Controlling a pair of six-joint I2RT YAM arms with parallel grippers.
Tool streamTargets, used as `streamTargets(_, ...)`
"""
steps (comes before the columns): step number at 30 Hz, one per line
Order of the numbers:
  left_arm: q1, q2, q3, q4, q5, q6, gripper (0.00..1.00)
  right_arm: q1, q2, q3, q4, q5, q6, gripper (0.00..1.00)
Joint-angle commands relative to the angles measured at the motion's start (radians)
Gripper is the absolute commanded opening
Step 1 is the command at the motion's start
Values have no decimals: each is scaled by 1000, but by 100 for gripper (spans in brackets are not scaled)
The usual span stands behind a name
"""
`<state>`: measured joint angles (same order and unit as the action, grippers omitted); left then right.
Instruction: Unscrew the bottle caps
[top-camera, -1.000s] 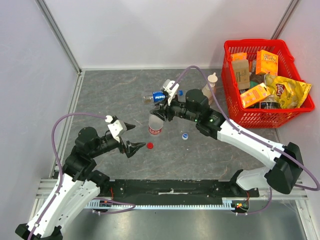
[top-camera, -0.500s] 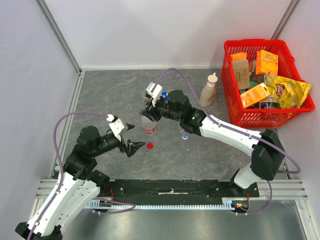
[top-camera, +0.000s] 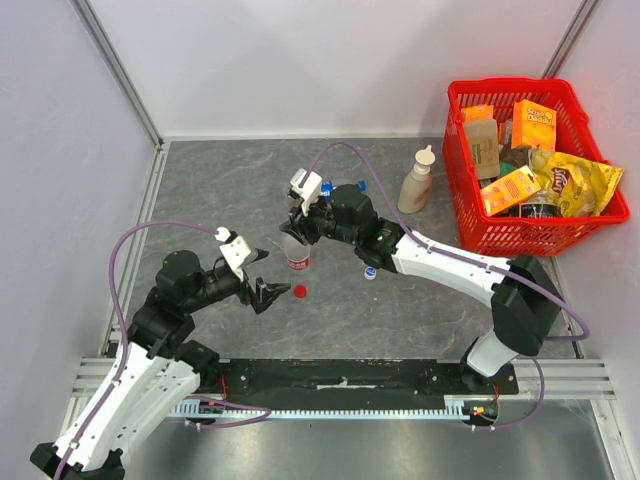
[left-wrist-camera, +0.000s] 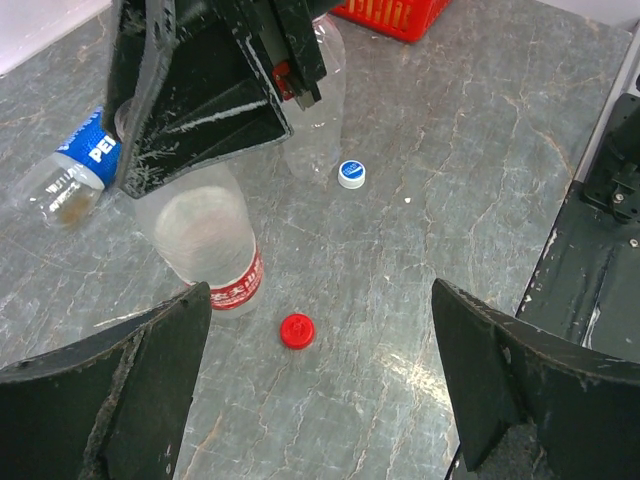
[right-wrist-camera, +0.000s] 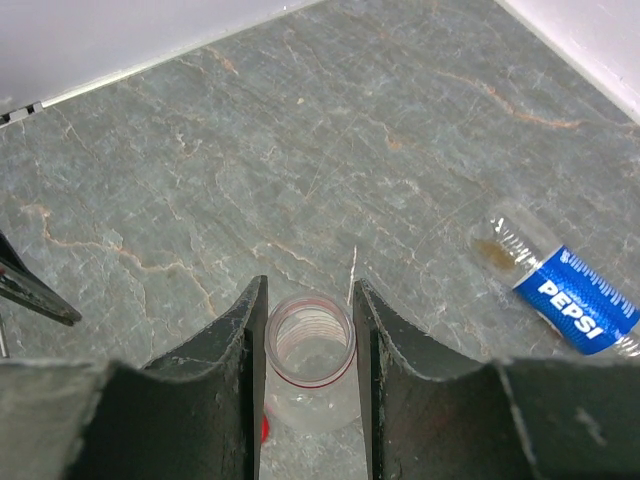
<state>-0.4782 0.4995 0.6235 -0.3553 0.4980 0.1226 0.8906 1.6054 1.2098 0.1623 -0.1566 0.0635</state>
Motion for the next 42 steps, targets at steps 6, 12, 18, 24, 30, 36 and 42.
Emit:
streamTargets(6, 3, 10, 39, 9, -10, 35, 96, 2, -35, -92, 72, 52, 27, 2)
streamTargets(12, 3, 10, 38, 9, -9, 35, 96, 2, -50, -102, 60, 75, 28, 18)
streamTargets(18, 1, 8, 38, 9, -9, 31, 96, 2, -70, -113, 68, 72, 35, 41)
streamTargets(24, 3, 11, 38, 9, -4, 31, 96, 2, -88, -84, 42, 71, 41, 71)
streamTargets(30, 1, 24, 42, 4, -4, 31, 96, 2, -117, -53, 25, 51, 50, 94)
streamTargets(36, 3, 19, 42, 3, -13, 29, 96, 2, -170, -55, 29, 49, 64, 98)
streamTargets(42, 3, 16, 44, 3, -18, 25, 97, 2, -242, -70, 29, 49, 81, 98)
